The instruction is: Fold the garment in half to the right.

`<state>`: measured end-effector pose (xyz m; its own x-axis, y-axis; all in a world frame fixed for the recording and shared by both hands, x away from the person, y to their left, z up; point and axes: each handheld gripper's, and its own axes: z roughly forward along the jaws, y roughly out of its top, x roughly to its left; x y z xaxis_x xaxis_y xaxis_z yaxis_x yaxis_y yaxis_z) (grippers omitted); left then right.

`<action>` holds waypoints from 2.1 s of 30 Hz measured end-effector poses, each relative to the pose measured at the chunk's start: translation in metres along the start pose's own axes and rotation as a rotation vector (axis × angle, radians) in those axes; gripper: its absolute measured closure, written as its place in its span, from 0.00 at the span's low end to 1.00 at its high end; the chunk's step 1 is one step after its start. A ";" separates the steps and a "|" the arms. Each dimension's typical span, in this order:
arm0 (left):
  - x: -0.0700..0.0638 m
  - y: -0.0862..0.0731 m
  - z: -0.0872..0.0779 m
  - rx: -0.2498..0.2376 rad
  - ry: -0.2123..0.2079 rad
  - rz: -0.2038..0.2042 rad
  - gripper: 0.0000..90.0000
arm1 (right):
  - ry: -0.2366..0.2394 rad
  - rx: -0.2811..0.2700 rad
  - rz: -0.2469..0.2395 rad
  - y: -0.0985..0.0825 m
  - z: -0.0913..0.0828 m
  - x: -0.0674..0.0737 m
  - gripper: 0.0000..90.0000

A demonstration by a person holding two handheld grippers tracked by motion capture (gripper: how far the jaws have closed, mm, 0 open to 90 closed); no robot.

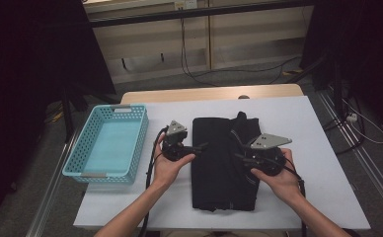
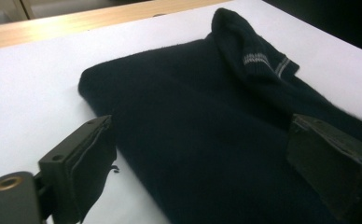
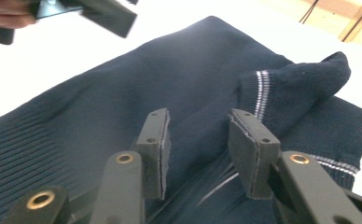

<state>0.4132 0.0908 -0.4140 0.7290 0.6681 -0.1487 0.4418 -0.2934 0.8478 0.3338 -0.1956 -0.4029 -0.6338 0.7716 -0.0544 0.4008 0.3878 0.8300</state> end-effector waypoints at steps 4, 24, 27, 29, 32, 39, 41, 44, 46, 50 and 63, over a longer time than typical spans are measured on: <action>0.003 -0.011 -0.012 -0.004 -0.017 0.006 0.07 | -0.008 0.024 0.024 0.002 0.012 -0.012 0.64; -0.031 -0.052 -0.041 0.072 -0.078 0.088 0.06 | -0.069 0.074 -0.006 0.033 0.061 -0.028 0.56; -0.039 -0.056 -0.039 0.087 -0.058 0.112 0.06 | -0.097 0.097 -0.010 0.030 0.070 -0.029 0.48; -0.044 -0.057 -0.036 0.077 -0.079 0.118 0.06 | -0.104 0.119 -0.005 0.027 0.075 -0.026 0.43; -0.050 -0.060 -0.028 0.117 -0.093 0.143 0.06 | -0.134 0.156 -0.030 0.023 0.084 -0.024 0.40; -0.054 -0.064 -0.019 0.162 -0.105 0.157 0.06 | -0.158 0.200 -0.051 0.007 0.081 -0.029 0.54; -0.055 -0.064 -0.018 0.168 -0.100 0.171 0.06 | -0.165 0.197 -0.025 0.005 0.076 -0.034 0.62; -0.055 -0.065 -0.018 0.168 -0.098 0.171 0.06 | -0.177 0.194 -0.007 0.002 0.069 -0.040 0.75; -0.055 -0.065 -0.017 0.166 -0.098 0.174 0.06 | -0.182 0.199 -0.004 0.000 0.065 -0.043 0.82; -0.055 -0.067 -0.016 0.160 -0.109 0.161 0.06 | -0.183 0.196 0.023 -0.002 0.058 -0.049 0.86; -0.059 -0.069 -0.012 0.138 -0.135 0.174 0.08 | -0.211 0.188 0.082 -0.014 0.038 -0.079 0.87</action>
<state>0.3332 0.0799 -0.4576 0.8594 0.5047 -0.0819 0.3646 -0.4927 0.7902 0.4037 -0.2425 -0.4311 -0.4510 0.8841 -0.1221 0.5728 0.3916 0.7201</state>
